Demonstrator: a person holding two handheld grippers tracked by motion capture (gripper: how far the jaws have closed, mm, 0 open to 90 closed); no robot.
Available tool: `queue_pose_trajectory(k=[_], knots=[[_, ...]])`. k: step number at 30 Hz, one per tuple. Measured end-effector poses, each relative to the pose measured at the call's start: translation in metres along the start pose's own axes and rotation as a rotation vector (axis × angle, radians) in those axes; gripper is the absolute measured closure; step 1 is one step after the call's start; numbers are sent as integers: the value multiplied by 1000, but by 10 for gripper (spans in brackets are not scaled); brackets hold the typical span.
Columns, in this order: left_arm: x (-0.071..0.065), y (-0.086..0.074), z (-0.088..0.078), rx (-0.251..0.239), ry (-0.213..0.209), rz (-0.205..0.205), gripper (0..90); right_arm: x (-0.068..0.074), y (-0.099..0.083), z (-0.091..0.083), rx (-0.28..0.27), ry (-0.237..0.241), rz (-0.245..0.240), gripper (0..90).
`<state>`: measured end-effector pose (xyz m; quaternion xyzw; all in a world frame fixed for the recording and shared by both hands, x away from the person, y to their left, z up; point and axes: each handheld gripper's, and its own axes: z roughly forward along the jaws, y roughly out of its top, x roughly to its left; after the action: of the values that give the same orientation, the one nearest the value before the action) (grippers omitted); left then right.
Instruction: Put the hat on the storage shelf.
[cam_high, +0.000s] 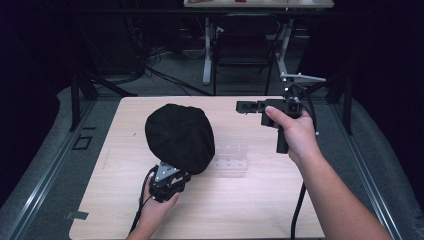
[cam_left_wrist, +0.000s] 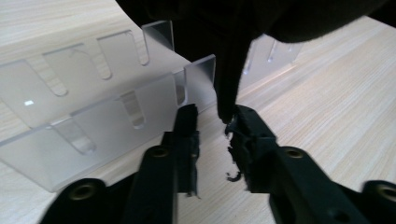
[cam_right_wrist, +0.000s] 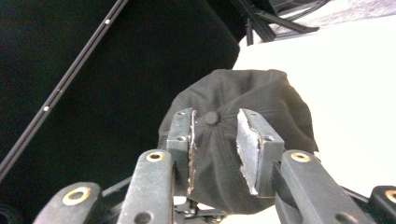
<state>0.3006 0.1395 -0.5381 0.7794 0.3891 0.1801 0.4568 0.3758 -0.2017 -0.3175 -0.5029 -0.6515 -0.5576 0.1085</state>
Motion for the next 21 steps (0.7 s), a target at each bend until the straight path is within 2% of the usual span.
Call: queue_pose_trajectory(k=[5,9,15,18,21], knots=[[4,0,-11,-30,-20,-22,552,0,-4,-8,-8,-60,-39,614],[7,0,-19,-40,-24,-28,493,-1,-7,-13,-22,-61,-40,596],[12,-4,-31,-12,-25,-37,478,-4,-14,-24,-26,-101,-56,584],[17,-6,-38,-2,-24,-61,469,-7,-18,-30,-29,-125,-65,578],[22,-7,-44,2,-20,-83,464,-10,-22,-34,-26,-173,-86,578]])
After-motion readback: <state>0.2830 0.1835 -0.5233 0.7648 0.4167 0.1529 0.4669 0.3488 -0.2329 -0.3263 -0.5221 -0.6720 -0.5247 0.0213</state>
